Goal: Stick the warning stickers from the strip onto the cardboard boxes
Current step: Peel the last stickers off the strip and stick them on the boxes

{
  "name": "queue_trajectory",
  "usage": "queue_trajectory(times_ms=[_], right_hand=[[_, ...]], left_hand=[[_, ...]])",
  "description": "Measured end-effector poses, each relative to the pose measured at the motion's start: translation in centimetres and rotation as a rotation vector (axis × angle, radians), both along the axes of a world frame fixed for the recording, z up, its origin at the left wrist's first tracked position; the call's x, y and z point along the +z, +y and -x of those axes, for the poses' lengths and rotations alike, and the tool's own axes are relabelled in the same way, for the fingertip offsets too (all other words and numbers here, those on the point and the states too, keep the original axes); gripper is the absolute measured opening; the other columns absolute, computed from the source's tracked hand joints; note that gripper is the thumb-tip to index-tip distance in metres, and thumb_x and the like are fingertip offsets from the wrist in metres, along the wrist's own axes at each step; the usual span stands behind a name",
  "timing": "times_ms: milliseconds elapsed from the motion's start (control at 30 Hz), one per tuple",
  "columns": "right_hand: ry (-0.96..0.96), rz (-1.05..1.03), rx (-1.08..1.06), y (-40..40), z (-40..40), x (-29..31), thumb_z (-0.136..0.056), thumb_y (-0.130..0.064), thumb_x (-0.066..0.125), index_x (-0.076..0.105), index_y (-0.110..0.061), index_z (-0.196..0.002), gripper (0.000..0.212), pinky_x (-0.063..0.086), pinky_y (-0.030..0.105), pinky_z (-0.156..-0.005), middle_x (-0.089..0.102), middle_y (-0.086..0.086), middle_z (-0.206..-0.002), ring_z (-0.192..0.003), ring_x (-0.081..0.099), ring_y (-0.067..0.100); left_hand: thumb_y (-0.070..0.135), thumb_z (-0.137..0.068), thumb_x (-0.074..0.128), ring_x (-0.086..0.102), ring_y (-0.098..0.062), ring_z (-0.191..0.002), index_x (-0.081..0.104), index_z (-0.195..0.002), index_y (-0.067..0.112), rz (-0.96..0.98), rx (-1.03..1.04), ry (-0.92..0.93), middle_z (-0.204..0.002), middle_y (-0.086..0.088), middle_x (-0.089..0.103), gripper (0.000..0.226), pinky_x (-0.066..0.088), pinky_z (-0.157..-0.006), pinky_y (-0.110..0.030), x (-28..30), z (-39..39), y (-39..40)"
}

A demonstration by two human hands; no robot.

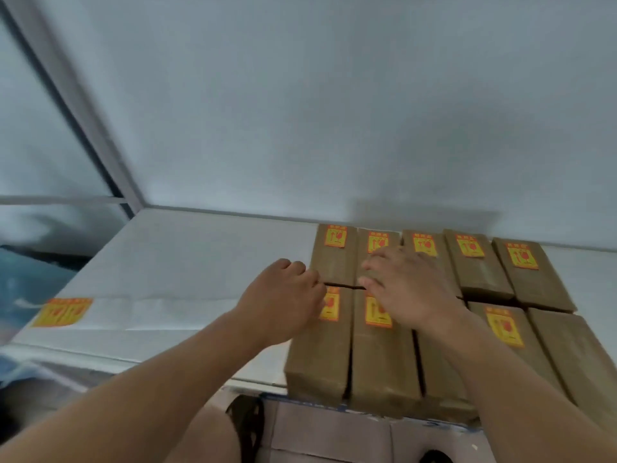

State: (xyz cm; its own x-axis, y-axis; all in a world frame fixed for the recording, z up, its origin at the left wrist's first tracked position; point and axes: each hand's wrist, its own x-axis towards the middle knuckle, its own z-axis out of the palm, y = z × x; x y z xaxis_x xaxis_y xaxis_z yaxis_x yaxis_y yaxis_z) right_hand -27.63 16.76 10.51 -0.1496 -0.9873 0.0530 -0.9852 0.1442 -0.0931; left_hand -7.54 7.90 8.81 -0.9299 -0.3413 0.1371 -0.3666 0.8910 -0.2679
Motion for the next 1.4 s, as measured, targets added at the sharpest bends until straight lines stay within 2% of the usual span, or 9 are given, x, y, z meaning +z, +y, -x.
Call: queue_trajectory(times_ms=[267, 400, 500, 567, 633, 767, 967, 1133, 1400], right_hand=[[0.0, -0.018, 0.293, -11.4, -16.7, -1.2, -0.1, -0.042, 0.038, 0.056, -0.029, -0.129, 0.037, 0.034, 0.037, -0.102, 0.052, -0.005, -0.137, -0.125, 0.046, 0.02], [-0.009, -0.054, 0.405, -16.1, -24.7, -3.0, -0.1, -0.041, 0.039, 0.056, -0.027, -0.128, 0.036, 0.039, 0.038, -0.096, 0.055, -0.002, -0.133, -0.118, 0.05, 0.023], [-0.046, -0.096, 0.453, -18.6, -30.0, -4.7, -0.1, -0.04, 0.04, 0.055, -0.026, -0.128, 0.035, 0.04, 0.038, -0.093, 0.056, 0.001, -0.129, -0.115, 0.052, 0.024], [-0.085, -0.117, 0.481, -19.8, -33.0, -5.9, -0.099, -0.039, 0.042, 0.056, -0.025, -0.128, 0.035, 0.043, 0.038, -0.093, 0.057, 0.002, -0.126, -0.113, 0.054, 0.025], [-0.133, -0.133, 0.502, -20.9, -35.6, -7.1, -0.099, -0.038, 0.044, 0.056, -0.024, -0.128, 0.035, 0.045, 0.037, -0.091, 0.058, 0.004, -0.124, -0.113, 0.055, 0.026], [-0.247, -0.179, 0.479, -23.1, -39.4, -9.2, -0.098, -0.034, 0.049, 0.051, -0.018, -0.134, 0.039, 0.046, 0.036, -0.094, 0.056, 0.008, -0.126, -0.115, 0.055, 0.026], [-0.341, -0.188, 0.267, -25.2, -42.1, -12.0, -0.098, -0.037, 0.05, 0.047, -0.018, -0.137, 0.044, 0.047, 0.032, -0.091, 0.05, 0.008, -0.13, -0.114, 0.056, 0.024], [-0.256, -0.077, 0.198, -25.3, -43.1, -13.2, -0.097, -0.04, 0.051, 0.055, -0.019, -0.124, 0.035, 0.045, 0.028, -0.077, 0.052, 0.007, -0.117, -0.101, 0.055, 0.021], [-0.266, 0.005, 0.184, -25.3, -43.6, -13.5, -0.093, -0.044, 0.055, 0.056, -0.025, -0.121, 0.034, 0.044, 0.027, -0.07, 0.054, 0.002, -0.115, -0.099, 0.054, 0.017]], left_hand=[[0.035, -0.092, 0.036, 0.055, -0.025, -0.063, 0.064, -0.074, 0.016, 0.03, 0.299, 0.103, -0.07, -0.001, 0.057, 0.039, 0.048, -0.059, -0.038, -1.3, -16.7, -5.9], [0.037, -0.091, 0.046, 0.058, -0.026, -0.065, 0.066, -0.076, 0.015, 0.011, 0.48, 0.091, -0.072, -0.002, 0.059, 0.034, 0.05, -0.06, -0.038, -2.7, -24.7, -7.6], [0.04, -0.089, 0.038, 0.059, -0.028, -0.064, 0.065, -0.071, 0.014, -0.003, 0.613, 0.091, -0.07, -0.003, 0.059, 0.041, 0.05, -0.06, -0.038, -4.0, -29.9, -8.6], [0.04, -0.088, 0.044, 0.062, -0.028, -0.07, 0.067, -0.074, 0.015, -0.029, 0.703, 0.054, -0.074, -0.003, 0.062, 0.036, 0.051, -0.065, -0.039, -4.7, -32.7, -8.9], [0.041, -0.09, 0.048, 0.062, -0.027, -0.084, 0.069, -0.088, 0.018, -0.074, 0.78, 0.025, -0.088, -0.001, 0.066, 0.031, 0.05, -0.074, -0.039, -5.5, -34.9, -9.1], [0.047, -0.097, 0.037, 0.05, -0.02, -0.116, 0.056, -0.121, 0.023, -0.177, 0.928, 0.066, -0.122, 0.003, 0.057, 0.039, 0.043, -0.094, -0.035, -7.3, -37.7, -9.8], [0.054, -0.095, 0.042, 0.024, -0.018, -0.14, 0.031, -0.146, 0.025, -0.398, 0.973, 0.198, -0.153, 0.003, 0.03, 0.06, 0.028, -0.111, -0.037, -9.4, -38.5, -12.2], [0.063, -0.089, 0.046, 0.017, -0.02, -0.143, 0.024, -0.149, 0.025, -0.476, 0.92, 0.182, -0.157, 0.004, 0.023, 0.074, 0.019, -0.115, -0.038, -10.4, -38.6, -14.2], [0.07, -0.082, 0.048, 0.026, -0.017, -0.139, 0.031, -0.147, 0.026, -0.57, 0.947, 0.179, -0.151, 0.006, 0.031, 0.08, 0.026, -0.112, -0.038, -11.3, -38.4, -15.0]])
